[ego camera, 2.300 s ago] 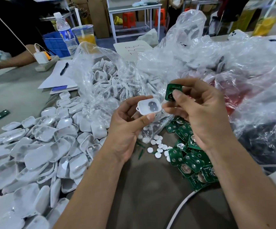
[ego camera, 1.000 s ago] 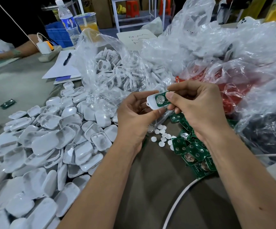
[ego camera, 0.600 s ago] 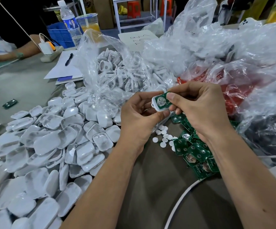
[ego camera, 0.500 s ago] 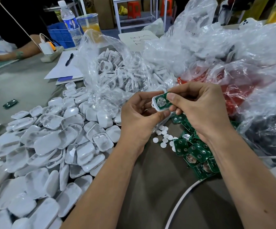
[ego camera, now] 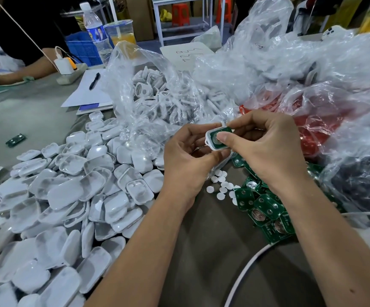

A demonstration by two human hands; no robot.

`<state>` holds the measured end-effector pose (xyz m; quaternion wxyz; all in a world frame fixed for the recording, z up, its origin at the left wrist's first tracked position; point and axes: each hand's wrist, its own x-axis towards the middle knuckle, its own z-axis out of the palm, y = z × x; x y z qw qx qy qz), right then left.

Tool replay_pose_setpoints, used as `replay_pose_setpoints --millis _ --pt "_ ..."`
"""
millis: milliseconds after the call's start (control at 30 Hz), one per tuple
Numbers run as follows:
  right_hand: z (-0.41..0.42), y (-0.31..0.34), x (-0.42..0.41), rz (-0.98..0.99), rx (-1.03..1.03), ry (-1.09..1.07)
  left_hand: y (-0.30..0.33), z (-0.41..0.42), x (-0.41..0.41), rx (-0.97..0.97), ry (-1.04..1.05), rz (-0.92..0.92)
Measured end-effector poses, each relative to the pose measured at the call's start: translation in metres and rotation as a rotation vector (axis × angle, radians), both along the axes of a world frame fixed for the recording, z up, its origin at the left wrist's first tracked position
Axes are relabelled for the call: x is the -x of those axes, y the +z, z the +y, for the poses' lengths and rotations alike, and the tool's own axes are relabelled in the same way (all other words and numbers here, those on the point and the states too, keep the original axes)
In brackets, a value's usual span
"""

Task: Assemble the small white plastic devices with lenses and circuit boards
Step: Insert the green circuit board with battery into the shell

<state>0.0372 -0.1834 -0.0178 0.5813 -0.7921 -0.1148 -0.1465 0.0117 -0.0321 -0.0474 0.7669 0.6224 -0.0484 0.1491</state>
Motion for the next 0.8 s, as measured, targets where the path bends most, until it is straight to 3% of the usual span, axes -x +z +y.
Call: replay_pose_setpoints --millis 367,800 --pt "-0.004 0.005 0.000 -0.138 0.225 0.043 0.000 0.004 -0.001 -0.027 -0.062 0.000" --pt "-0.014 0.004 -0.003 -0.077 0.236 0.192 -0.001 0.013 -0.003 -0.079 -0.092 0.000"
